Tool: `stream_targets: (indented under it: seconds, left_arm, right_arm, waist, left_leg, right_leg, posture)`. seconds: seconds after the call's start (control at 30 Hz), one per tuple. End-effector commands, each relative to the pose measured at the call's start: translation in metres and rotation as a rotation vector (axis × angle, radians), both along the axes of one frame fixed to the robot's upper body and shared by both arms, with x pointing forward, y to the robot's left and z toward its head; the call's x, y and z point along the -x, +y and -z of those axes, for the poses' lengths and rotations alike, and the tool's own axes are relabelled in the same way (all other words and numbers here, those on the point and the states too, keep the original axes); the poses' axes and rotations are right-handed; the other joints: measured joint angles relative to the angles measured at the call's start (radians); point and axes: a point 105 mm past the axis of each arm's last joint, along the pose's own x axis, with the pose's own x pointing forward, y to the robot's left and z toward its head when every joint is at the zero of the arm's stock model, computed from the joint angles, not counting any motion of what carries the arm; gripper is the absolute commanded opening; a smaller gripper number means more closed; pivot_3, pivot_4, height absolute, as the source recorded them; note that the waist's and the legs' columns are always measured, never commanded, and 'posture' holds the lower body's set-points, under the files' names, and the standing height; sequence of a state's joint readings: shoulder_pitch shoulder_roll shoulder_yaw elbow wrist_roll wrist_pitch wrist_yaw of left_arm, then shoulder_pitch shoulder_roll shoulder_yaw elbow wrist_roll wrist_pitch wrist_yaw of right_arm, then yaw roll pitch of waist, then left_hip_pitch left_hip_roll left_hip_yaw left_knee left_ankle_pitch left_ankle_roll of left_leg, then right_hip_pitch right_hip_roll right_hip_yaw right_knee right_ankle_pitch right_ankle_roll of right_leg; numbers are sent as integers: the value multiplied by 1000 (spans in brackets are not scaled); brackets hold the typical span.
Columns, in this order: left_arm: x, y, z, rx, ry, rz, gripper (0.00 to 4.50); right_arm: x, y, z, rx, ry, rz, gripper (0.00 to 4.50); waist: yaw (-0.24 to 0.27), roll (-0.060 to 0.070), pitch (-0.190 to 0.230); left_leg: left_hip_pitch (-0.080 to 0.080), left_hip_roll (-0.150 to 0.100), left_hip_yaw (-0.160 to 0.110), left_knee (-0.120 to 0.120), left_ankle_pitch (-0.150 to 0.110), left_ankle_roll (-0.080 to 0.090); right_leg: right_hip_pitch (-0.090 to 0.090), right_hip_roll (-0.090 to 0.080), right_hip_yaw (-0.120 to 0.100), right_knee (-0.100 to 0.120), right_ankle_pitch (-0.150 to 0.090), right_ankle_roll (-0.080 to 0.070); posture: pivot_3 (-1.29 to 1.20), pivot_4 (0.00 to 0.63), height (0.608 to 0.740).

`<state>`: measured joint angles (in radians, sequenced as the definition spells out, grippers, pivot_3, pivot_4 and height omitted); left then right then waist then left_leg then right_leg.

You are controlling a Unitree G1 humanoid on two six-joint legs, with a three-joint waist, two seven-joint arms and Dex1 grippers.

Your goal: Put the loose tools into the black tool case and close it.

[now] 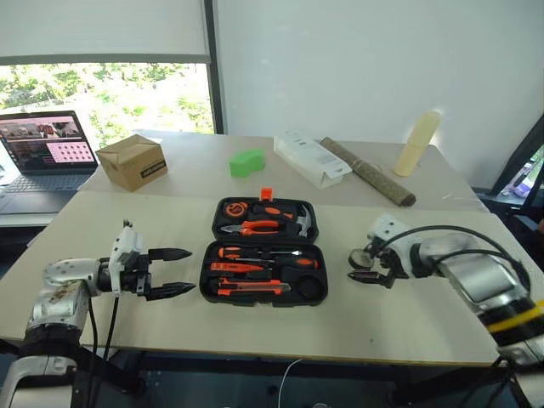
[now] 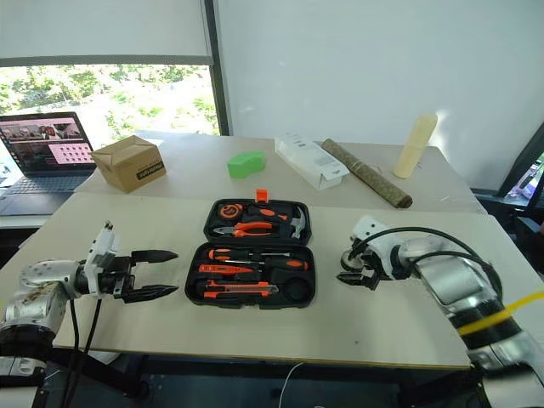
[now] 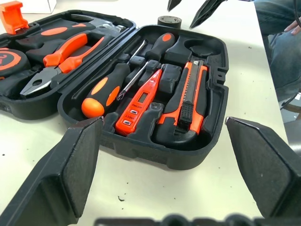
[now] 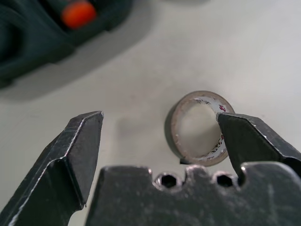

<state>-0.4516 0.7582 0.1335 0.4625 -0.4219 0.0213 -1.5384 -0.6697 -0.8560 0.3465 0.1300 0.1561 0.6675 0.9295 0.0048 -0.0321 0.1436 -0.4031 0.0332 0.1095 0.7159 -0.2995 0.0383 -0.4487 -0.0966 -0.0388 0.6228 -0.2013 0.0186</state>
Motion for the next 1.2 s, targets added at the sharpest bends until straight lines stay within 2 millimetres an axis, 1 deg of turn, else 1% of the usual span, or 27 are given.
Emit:
stream_targets:
  seconds: [0.03,0.13,0.23,0.3,0.33,0.37,0.4,0.47,0.5,0.53,0.6,0.7,0.8,0.9,0.97,1.07,1.2]
  left_arm:
    - [3,-2,-11,9,-62,0,4500]
    - [4,-3,-11,8,-64,-1,4500]
    - [4,-4,-11,9,-65,1,4500]
    - [4,-6,-11,6,-64,13,4500]
    - [3,-6,-11,4,-65,18,4500]
    - [3,-7,-11,3,-65,23,4500]
    - [3,-8,-11,2,-66,29,4500]
    - [3,-12,-12,-1,-67,47,4500]
    - [3,-13,-13,-3,-68,55,4500]
    - [3,-15,-13,-4,-70,61,4500]
    - [3,-19,-15,-5,-73,69,4500]
    - [3,-23,-17,-7,-76,74,4500]
    - [5,-26,-18,-8,-76,79,4500]
    - [8,-28,-19,-10,-74,80,4500]
    - [10,-29,-20,-14,-70,76,4500]
    - [10,-30,-21,-19,-67,70,4500]
    - [11,-30,-21,-23,-66,66,4500]
  right_arm:
    - [-9,-2,-5,35,-20,-15,3035]
    - [-14,-3,-2,41,-13,-12,1970]
    - [-18,-4,-5,42,-30,-21,994]
    - [-20,-5,-14,33,-62,-43,280]
    - [-20,-5,-21,28,-82,-63,60]
    - [-20,-4,-27,20,-102,-91,60]
    - [-16,4,-37,-13,-118,-160,60]
    - [-2,30,-61,-121,-142,-320,60]
    - [6,41,-70,-157,-146,-392,60]
    - [15,52,-76,-176,-140,-457,60]
    - [31,73,-79,-187,-105,-548,60]
    - [52,99,-69,-180,-16,-606,60]
    - [59,111,-56,-128,30,-589,60]
    - [58,112,-44,-72,49,-558,60]
    - [59,111,-30,-27,94,-540,60]
    - [57,111,-17,11,118,-515,60]
    - [49,105,-7,65,116,-478,60]
  waist:
    - [-1,0,0]
    - [-5,0,0]
    - [-7,0,0]
    - [-8,0,0]
    - [-9,0,0]
    - [-9,0,0]
    - [-10,0,0]
    - [-12,1,1]
    - [-14,1,1]
    - [-15,1,1]
    - [-18,1,1]
    - [-18,1,1]
    - [-17,1,1]
    - [-11,1,1]
    - [-9,1,1]
    - [-10,1,1]
    - [-11,1,1]
  left_leg:
    - [-2,0,0,0,0,0]
    - [-4,-1,1,1,0,0]
    - [-3,-1,2,2,1,-1]
    - [-3,-1,3,2,1,-2]
    - [-3,-1,3,2,1,-2]
    - [-3,0,2,2,2,-3]
    - [-3,0,2,2,2,-3]
    - [-3,0,2,3,2,-3]
    - [-3,0,2,3,2,-3]
    - [-3,0,1,3,2,-3]
    - [-3,1,0,3,2,-3]
    - [-3,2,0,3,2,-3]
    - [-3,1,0,4,2,-3]
    - [-4,1,0,6,2,-3]
    - [-4,0,0,7,1,-2]
    - [-4,0,0,8,1,-2]
    - [-3,1,0,8,1,-3]
  right_leg:
    - [-2,0,0,0,0,1]
    - [-5,-1,0,0,1,1]
    - [-4,-1,0,1,1,2]
    - [-4,-1,0,2,1,2]
    - [-4,-1,0,2,1,1]
    - [-5,-1,0,2,1,1]
    - [-5,-1,0,3,1,1]
    - [-5,-1,0,3,1,1]
    - [-5,0,1,3,1,1]
    - [-5,0,1,4,1,1]
    - [-5,1,1,4,1,1]
    - [-5,1,1,4,1,1]
    - [-5,0,1,5,1,1]
    - [-5,-1,1,6,1,1]
    - [-5,-1,1,6,2,1]
    - [-5,0,1,6,2,1]
    - [-5,0,1,6,2,1]
  posture:
    - [0,150,740]
    - [0,150,740]
    - [0,150,740]
    - [0,150,740]
    - [0,150,740]
    - [0,150,740]
    - [0,150,740]
    - [0,150,740]
    - [0,150,740]
    - [0,150,740]
    - [0,150,740]
    - [0,150,740]
    - [0,150,740]
    - [0,150,740]
    - [0,150,740]
    - [0,150,740]
    - [0,150,740]
